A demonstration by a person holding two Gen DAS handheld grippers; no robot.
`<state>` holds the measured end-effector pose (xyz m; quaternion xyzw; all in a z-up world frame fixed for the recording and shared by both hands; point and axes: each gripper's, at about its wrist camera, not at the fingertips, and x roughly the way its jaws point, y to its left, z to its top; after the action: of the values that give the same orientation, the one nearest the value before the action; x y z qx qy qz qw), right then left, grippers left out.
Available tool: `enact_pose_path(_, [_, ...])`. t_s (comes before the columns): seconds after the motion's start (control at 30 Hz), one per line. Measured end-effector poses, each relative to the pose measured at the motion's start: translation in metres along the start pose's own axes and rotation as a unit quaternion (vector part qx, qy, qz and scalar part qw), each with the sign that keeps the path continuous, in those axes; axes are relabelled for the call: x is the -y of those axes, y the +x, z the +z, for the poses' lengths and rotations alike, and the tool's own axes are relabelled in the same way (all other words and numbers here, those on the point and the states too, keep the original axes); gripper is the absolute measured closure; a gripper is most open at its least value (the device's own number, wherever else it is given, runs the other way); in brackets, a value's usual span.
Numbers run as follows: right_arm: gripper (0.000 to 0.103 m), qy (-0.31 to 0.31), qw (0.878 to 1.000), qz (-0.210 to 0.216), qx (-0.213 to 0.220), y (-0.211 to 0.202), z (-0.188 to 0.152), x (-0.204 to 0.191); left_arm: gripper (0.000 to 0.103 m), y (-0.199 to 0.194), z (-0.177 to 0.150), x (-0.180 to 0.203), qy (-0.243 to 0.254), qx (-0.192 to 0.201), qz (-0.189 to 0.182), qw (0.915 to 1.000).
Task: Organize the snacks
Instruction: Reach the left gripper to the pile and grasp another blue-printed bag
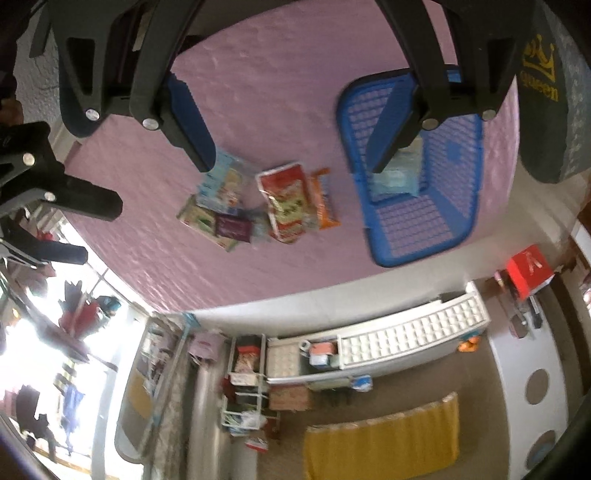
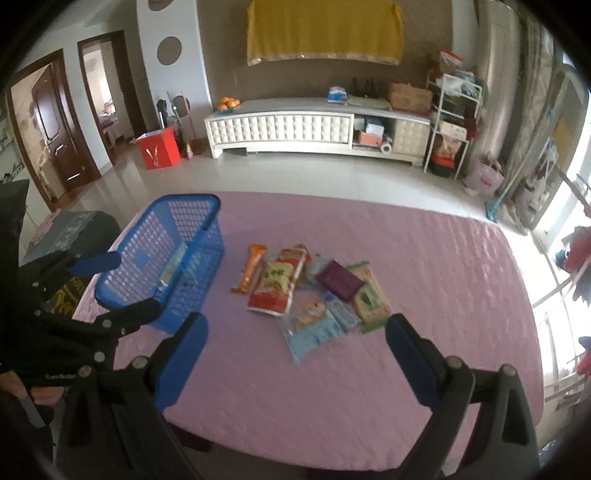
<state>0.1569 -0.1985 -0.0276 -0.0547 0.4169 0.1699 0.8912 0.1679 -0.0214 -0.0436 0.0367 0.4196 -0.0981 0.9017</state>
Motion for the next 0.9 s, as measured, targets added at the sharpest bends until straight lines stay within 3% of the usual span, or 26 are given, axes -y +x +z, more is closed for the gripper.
enact_pose_path(0.43, [0.005,0.064,0.997,0.004,-0.050,0.054,-0.050,0.057,0.021,0.073,-0.009,0.055,0.050,-0.058,-0.038,0.9963])
enact_pose_path(0.9, [0.005,0.091,0.993,-0.017,-0.076,0.097,-0.082,0.098,0.021,0.161,-0.010,0.090,0.093,-0.130,-0.064,0.9850])
